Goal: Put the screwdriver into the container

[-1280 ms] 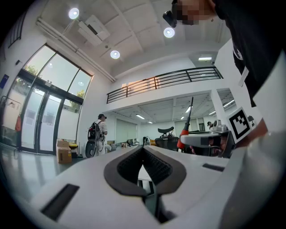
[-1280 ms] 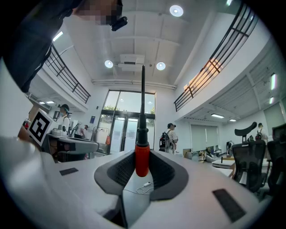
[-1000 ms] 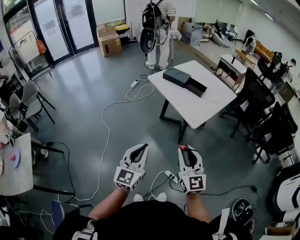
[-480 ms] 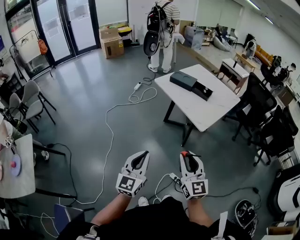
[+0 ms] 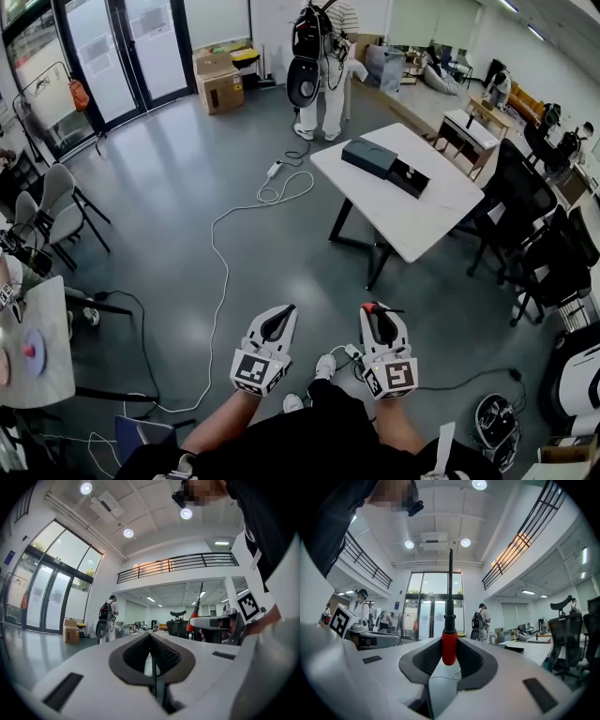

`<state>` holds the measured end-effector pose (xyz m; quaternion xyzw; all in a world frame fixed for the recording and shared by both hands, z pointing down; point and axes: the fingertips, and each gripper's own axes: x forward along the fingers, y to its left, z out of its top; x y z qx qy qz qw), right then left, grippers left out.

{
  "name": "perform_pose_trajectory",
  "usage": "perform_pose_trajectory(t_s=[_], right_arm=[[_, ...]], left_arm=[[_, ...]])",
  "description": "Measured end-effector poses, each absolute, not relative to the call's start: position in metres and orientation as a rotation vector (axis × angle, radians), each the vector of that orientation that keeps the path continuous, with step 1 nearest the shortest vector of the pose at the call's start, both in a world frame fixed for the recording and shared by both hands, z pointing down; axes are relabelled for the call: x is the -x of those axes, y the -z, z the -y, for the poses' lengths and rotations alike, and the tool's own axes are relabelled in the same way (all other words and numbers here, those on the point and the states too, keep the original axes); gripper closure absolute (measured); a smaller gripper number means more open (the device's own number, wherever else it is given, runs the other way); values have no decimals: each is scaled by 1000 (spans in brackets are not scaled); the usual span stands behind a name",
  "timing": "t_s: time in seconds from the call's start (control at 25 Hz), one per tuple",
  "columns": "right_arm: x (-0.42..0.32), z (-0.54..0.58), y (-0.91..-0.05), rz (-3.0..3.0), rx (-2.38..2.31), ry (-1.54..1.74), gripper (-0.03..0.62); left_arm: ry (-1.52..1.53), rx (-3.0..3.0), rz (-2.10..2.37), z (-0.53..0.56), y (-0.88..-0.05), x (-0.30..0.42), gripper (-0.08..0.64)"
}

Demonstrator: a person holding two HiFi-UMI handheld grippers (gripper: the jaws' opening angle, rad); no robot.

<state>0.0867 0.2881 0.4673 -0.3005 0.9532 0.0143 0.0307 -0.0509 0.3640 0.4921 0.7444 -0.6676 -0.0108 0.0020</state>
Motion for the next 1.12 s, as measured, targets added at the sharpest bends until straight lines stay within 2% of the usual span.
perform_pose_trajectory(t_s=[0.6,1.12], right_arm=[[-63,-167,-480,-2937,946,-37,482],[-73,-78,-484,-2953,940,-50,482]], left_arm=[[-31,-2381,2032,-243,-496,62,554],[-108,-2325,2047,-162,-495,68,554]])
